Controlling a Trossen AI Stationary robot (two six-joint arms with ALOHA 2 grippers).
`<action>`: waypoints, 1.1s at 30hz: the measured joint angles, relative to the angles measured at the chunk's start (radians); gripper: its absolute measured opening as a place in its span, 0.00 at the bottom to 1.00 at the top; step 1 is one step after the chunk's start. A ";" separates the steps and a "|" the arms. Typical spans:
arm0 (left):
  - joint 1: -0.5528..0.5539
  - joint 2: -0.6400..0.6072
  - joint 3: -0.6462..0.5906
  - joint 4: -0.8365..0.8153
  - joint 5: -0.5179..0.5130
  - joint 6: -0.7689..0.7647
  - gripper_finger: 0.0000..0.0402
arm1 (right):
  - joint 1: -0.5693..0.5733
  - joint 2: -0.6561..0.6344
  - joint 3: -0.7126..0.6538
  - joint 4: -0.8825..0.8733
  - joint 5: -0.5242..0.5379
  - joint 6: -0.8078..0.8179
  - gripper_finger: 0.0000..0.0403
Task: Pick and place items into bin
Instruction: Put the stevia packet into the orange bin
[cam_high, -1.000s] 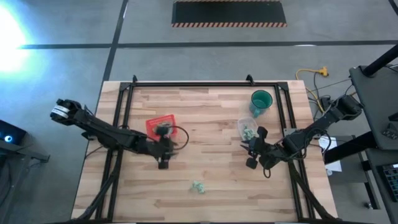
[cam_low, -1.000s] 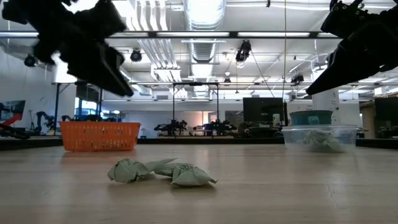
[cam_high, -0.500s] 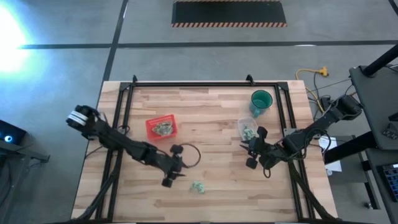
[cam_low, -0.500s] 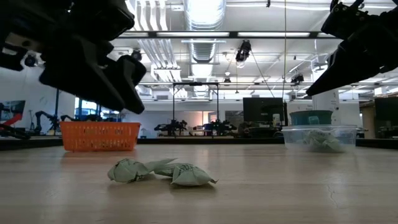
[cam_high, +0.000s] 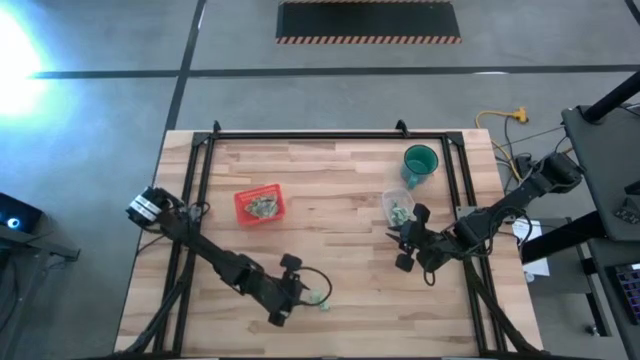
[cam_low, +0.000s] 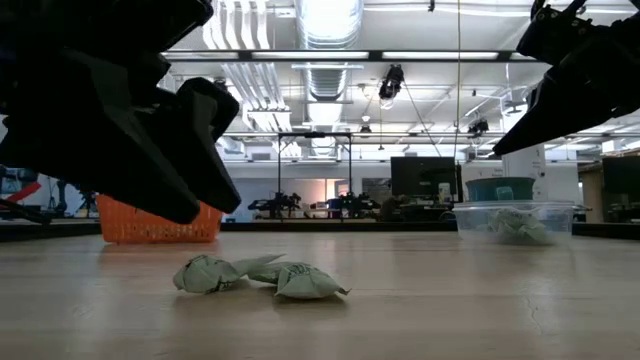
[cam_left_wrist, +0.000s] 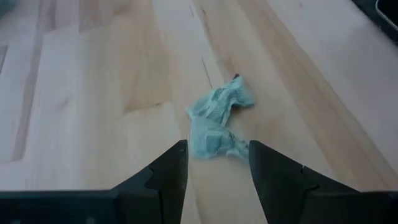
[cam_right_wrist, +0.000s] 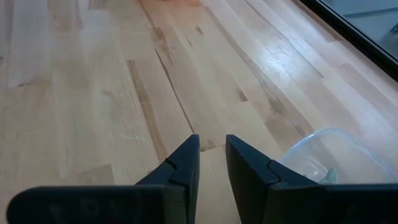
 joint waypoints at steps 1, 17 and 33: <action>-0.005 0.009 0.011 0.000 -0.009 -0.001 0.38 | 0.000 0.000 0.000 0.000 0.000 0.000 0.17; -0.012 0.060 0.056 -0.029 0.025 -0.107 0.38 | 0.000 0.000 -0.002 0.002 0.000 0.000 0.17; 0.004 0.122 0.083 -0.037 0.060 -0.129 0.38 | 0.000 0.000 -0.003 0.001 0.000 0.004 0.17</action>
